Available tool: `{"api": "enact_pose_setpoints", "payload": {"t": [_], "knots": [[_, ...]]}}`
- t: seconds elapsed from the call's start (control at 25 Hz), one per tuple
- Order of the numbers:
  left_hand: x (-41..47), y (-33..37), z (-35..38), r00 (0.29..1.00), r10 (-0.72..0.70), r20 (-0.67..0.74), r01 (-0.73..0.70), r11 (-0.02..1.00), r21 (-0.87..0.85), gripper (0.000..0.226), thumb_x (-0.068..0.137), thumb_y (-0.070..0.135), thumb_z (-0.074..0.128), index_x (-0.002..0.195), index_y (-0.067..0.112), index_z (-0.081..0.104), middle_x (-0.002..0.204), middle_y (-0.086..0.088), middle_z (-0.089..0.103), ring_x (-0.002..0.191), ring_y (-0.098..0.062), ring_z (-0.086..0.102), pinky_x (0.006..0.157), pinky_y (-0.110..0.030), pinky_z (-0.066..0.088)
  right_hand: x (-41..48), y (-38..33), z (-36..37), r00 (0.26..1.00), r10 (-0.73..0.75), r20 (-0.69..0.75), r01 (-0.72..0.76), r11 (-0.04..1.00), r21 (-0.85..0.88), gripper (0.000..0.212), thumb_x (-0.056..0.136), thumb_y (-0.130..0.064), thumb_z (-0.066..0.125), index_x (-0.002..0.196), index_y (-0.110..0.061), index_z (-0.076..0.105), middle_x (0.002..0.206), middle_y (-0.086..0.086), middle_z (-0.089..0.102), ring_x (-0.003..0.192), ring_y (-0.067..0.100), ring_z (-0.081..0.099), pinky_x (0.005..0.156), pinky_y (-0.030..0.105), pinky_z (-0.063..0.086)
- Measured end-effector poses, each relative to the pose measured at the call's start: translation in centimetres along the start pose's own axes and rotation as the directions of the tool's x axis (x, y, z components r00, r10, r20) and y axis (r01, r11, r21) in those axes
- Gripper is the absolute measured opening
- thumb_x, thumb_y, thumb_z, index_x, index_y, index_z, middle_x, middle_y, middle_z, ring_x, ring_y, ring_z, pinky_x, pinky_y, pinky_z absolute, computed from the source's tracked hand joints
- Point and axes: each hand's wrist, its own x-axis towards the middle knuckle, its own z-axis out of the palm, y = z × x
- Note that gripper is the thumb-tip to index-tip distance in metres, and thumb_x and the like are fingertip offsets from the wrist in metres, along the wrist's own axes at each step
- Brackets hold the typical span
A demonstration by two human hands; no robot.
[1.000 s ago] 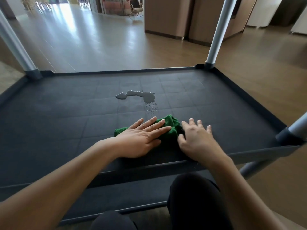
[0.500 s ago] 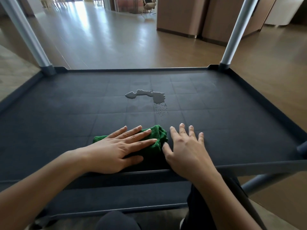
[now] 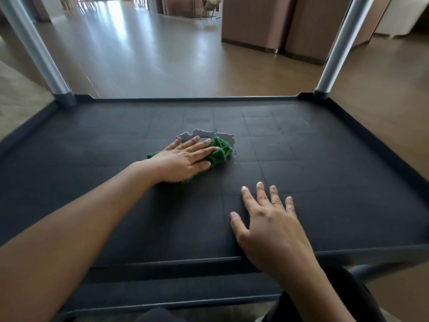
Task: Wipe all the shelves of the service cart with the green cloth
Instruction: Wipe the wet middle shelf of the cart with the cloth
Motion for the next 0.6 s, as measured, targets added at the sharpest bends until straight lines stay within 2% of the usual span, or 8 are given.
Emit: {"api": "enact_pose_setpoints", "payload": {"t": [0.12, 0.28, 0.6], "knots": [[1.9, -0.5, -0.2, 0.998, -0.055, -0.017, 0.055, 0.998, -0.012, 0.053, 0.098, 0.057, 0.018, 0.147, 0.047, -0.001, 0.156, 0.024, -0.009, 0.139, 0.004, -0.018, 0.115, -0.031, -0.014, 0.5, 0.0, 0.0, 1.0, 0.004, -0.015, -0.004, 1.0, 0.01, 0.067, 0.092, -0.056, 0.025, 0.151, -0.029, 0.009, 0.16, 0.004, 0.002, 0.147, 0.023, -0.006, 0.118, 0.046, -0.004], [1.2, 0.2, 0.1, 0.998, -0.043, -0.036, 0.042, 0.998, -0.037, 0.049, 0.1, 0.05, 0.018, 0.145, 0.05, -0.002, 0.156, 0.024, -0.008, 0.137, 0.004, -0.021, 0.116, -0.031, -0.015, 1.2, 0.1, -0.1, 1.0, 0.014, -0.019, -0.014, 1.0, 0.014, 0.067, 0.091, -0.054, 0.029, 0.151, -0.026, 0.015, 0.159, 0.007, 0.007, 0.147, 0.025, -0.001, 0.117, 0.047, -0.002], [-7.6, 3.8, 0.5, 0.985, 0.17, 0.044, -0.168, 0.985, -0.039, 0.053, 0.102, 0.044, 0.024, 0.129, 0.06, -0.019, 0.15, 0.028, -0.021, 0.136, 0.0, -0.033, 0.112, -0.027, -0.023, 1.5, -0.3, -0.5, 0.999, 0.033, -0.025, -0.032, 0.999, 0.017, 0.067, 0.091, -0.051, 0.033, 0.15, -0.023, 0.02, 0.158, 0.01, 0.013, 0.146, 0.027, 0.004, 0.116, 0.049, 0.001]]}}
